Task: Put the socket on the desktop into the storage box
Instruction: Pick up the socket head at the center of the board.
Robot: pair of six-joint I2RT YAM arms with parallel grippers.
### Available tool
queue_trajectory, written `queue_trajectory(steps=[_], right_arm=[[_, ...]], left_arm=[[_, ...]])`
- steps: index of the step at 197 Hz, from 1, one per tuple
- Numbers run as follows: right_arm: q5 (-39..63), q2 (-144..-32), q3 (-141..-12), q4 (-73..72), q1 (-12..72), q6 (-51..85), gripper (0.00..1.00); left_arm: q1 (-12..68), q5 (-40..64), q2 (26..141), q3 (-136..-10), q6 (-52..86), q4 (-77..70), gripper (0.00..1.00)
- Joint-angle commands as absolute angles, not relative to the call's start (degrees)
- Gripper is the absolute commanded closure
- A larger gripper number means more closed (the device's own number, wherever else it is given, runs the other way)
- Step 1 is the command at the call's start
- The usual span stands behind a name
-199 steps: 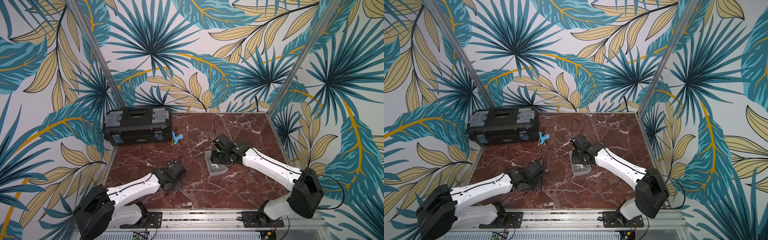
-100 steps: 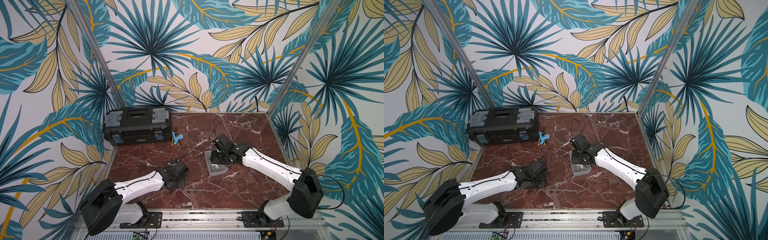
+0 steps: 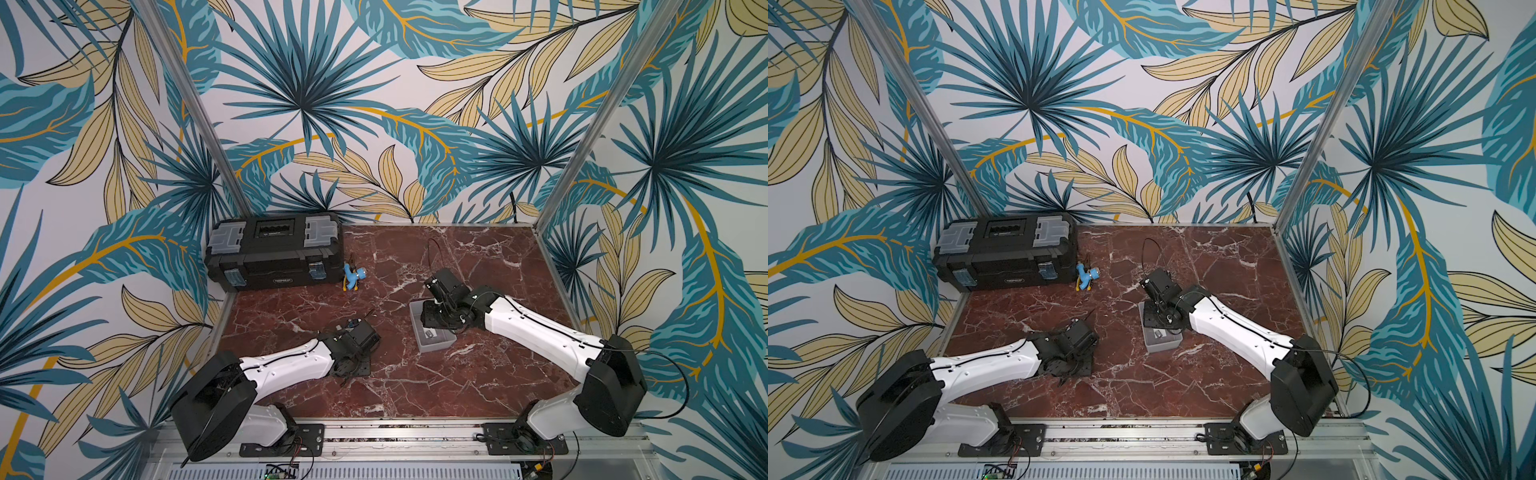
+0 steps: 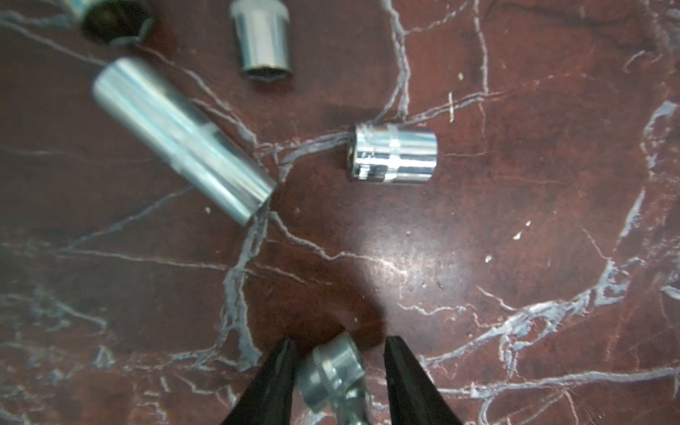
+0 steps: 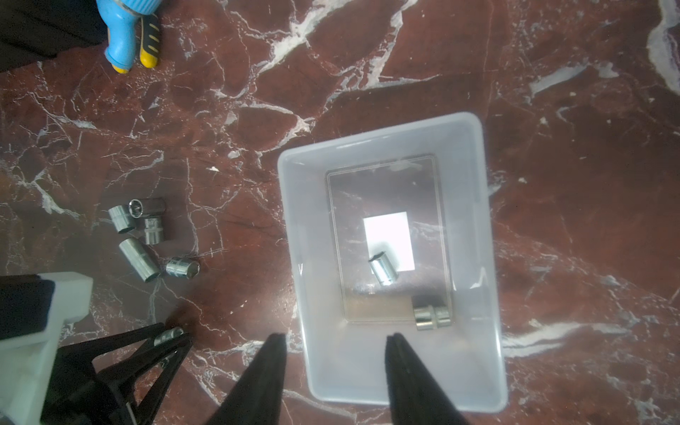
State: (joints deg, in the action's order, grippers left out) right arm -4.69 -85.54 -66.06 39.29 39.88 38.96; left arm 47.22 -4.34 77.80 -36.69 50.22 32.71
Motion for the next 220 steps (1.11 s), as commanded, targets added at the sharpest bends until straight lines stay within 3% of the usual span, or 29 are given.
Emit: queue_trajectory(steps=[1,172,220], right_arm=[[-5.2,-85.6,-66.2,39.5,40.3,38.7,0.52],[-5.9,-84.5,-64.9,39.0,40.3,39.0,0.52],[-5.9,-81.4,-62.9,37.1,40.3,40.3,0.54]], left_arm=[[47.4,-5.7,78.0,-38.0,50.7,33.3,0.56],[45.6,-13.3,78.0,-42.4,48.6,34.6,0.77],[45.2,-9.4,78.2,-50.4,45.0,30.6,0.94]])
